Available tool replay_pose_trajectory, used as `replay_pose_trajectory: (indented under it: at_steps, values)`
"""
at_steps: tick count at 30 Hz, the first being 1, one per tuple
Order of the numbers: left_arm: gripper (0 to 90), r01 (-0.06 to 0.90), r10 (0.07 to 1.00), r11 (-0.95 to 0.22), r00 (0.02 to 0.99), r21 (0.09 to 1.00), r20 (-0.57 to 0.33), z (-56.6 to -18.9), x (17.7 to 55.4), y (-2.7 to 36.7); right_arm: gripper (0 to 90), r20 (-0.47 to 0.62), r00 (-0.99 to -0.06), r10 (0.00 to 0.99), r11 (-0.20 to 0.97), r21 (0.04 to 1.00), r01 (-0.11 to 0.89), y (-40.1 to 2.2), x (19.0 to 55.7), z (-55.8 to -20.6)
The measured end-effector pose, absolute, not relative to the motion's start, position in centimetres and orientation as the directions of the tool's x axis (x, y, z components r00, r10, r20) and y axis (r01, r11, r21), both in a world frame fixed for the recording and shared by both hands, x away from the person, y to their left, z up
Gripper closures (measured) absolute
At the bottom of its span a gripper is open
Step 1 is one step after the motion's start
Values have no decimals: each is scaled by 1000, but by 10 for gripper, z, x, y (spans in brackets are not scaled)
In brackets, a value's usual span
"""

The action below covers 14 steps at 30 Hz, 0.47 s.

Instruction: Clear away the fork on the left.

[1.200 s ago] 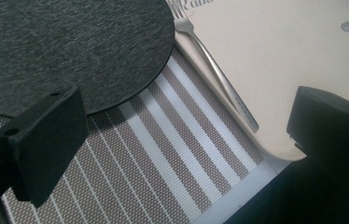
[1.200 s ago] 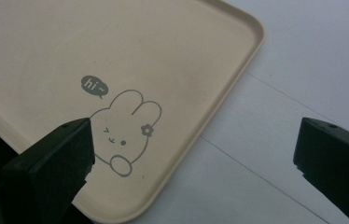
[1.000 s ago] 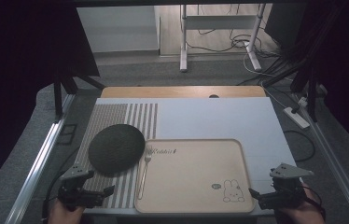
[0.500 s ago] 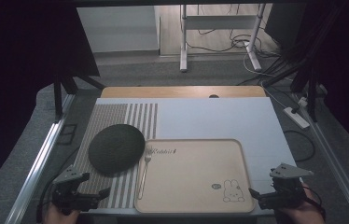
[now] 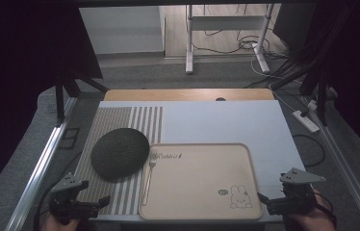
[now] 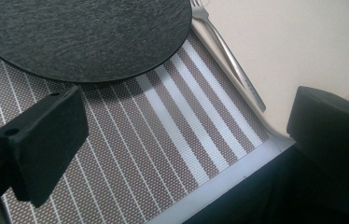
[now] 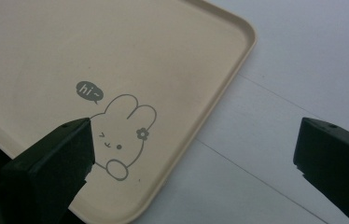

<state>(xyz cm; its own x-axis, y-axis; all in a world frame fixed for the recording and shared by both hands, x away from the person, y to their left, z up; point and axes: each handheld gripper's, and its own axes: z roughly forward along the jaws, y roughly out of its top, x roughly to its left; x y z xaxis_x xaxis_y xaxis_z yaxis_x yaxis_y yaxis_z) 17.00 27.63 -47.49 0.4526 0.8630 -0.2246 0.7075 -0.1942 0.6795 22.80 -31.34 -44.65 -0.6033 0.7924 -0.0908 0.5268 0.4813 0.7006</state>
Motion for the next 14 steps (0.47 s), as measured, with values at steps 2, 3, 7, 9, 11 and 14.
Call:
replay_pose_trajectory:
  at_steps: [2, 3, 7, 9, 11, 14]
  values:
    - [0, 710, 864, -188, 449, 679, -230, -475, 169, 278, 0, -91, -601, 794, 479, 702, 527, -313, 228, -446]
    - [0, 711, 864, -187, 447, 678, -231, -475, 168, 278, 0, -91, -600, 795, 478, 703, 527, -314, 228, -446]
    - [0, 717, 867, -179, 438, 673, -236, -475, 165, 281, 0, -91, -593, 800, 471, 707, 527, -314, 228, -446]
    - [0, 719, 867, -177, 437, 672, -239, -476, 164, 281, 0, -89, -591, 802, 468, 709, 528, -314, 228, -446]
    - [0, 719, 867, -177, 437, 672, -239, -476, 165, 281, 0, -89, -592, 801, 469, 708, 528, -314, 228, -446]
    - [0, 722, 868, -187, 439, 666, -232, -475, 166, 279, 0, -93, -594, 799, 474, 705, 527, -314, 228, -447]
